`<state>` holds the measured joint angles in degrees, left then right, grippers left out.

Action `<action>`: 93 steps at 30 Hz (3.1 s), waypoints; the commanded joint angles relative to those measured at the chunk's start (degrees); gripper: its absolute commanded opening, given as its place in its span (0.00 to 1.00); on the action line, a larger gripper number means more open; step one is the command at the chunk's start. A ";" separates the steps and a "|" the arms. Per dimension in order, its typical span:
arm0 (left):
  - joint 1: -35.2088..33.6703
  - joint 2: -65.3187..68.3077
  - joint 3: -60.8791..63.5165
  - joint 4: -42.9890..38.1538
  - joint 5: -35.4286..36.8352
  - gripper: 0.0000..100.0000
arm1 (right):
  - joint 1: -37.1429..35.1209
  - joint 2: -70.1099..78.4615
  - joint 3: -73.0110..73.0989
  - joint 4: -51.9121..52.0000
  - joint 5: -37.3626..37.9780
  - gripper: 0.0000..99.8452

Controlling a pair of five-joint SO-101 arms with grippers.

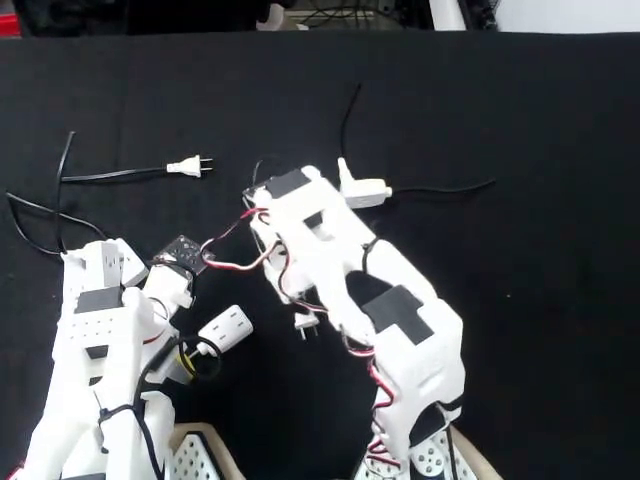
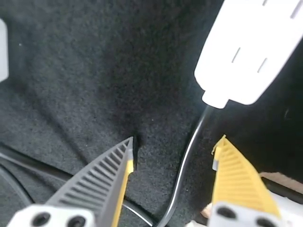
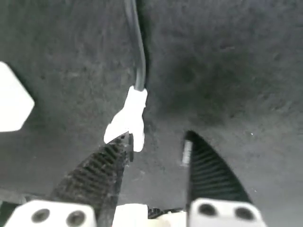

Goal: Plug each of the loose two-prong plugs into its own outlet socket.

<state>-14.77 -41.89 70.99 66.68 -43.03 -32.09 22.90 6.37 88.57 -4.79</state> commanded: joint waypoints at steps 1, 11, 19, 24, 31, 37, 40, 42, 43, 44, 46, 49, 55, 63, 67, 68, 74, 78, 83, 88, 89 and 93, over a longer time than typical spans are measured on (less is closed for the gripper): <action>-0.66 -0.88 -0.57 -0.62 -0.26 0.27 | -0.97 0.22 0.22 -1.05 -1.85 0.12; -0.66 -0.88 -0.57 -0.62 -0.35 0.27 | -6.86 4.79 0.04 -1.32 -5.19 0.12; -0.66 -0.88 -0.57 -0.62 -0.44 0.27 | -6.24 8.84 -3.82 -0.88 -6.15 0.12; -0.66 -0.88 -0.57 -0.62 -0.44 0.27 | -6.24 9.01 -6.29 0.62 -7.47 0.06; -0.66 -0.88 -0.57 -0.62 -0.44 0.27 | -6.24 9.27 -10.15 5.89 -7.47 0.04; -0.66 -0.88 -0.57 -0.62 -0.35 0.27 | -6.15 9.36 -12.00 10.02 -7.47 0.04; -0.66 -0.88 -0.57 -0.62 -0.35 0.27 | -6.15 9.36 -12.09 10.81 -7.47 0.04; -0.66 -0.88 -0.57 -0.62 -0.35 0.27 | -6.15 9.45 -12.09 10.90 -7.47 0.04; -0.66 -0.88 -0.48 -0.62 -0.26 0.27 | -6.15 9.45 -12.09 10.99 -7.47 0.04; -0.66 -0.88 -0.48 -0.62 -0.26 0.27 | -6.15 9.45 -12.09 11.08 -7.47 0.04; -0.66 -0.88 -0.48 -0.62 -0.26 0.27 | -6.15 9.45 -11.74 11.08 -7.47 0.08; -0.66 -0.88 -0.48 -0.62 -0.26 0.27 | -6.15 9.54 -11.56 11.08 -7.47 0.16; -0.66 -0.88 -0.48 -0.62 -0.26 0.27 | -6.15 9.54 -11.65 11.08 -7.47 0.13; -0.66 -0.88 -0.48 -0.62 -0.26 0.27 | -6.15 9.80 -11.65 10.73 -7.47 0.07; -0.66 -0.88 -0.48 -0.62 -0.26 0.27 | -6.15 12.44 -12.09 10.81 -7.47 0.01; -0.66 -0.88 -0.48 -0.62 -0.26 0.27 | -6.15 13.14 -12.18 10.73 -7.47 0.01; -0.66 -0.88 -0.48 -0.62 -0.26 0.27 | -5.27 12.00 -14.29 10.55 -6.15 0.01; -0.66 -0.88 -0.57 -0.62 -0.26 0.27 | -5.10 4.09 -12.88 10.64 -6.07 0.01; -0.66 -0.88 -0.57 -0.62 -0.26 0.27 | -5.19 -9.27 -8.04 9.93 -6.15 0.01; -0.66 -0.88 -0.57 -0.62 -0.26 0.27 | -5.89 -26.68 0.04 3.87 -6.15 0.01; -0.66 -0.88 -0.57 -0.62 -0.26 0.27 | -6.51 -30.64 2.07 2.90 -6.15 0.01; -0.66 -0.88 -0.84 -0.62 0.35 0.27 | -9.23 -46.02 11.38 -1.49 -6.15 0.01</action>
<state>-14.77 -41.89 70.99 66.77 -43.03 -39.38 -10.51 13.32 90.33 -11.30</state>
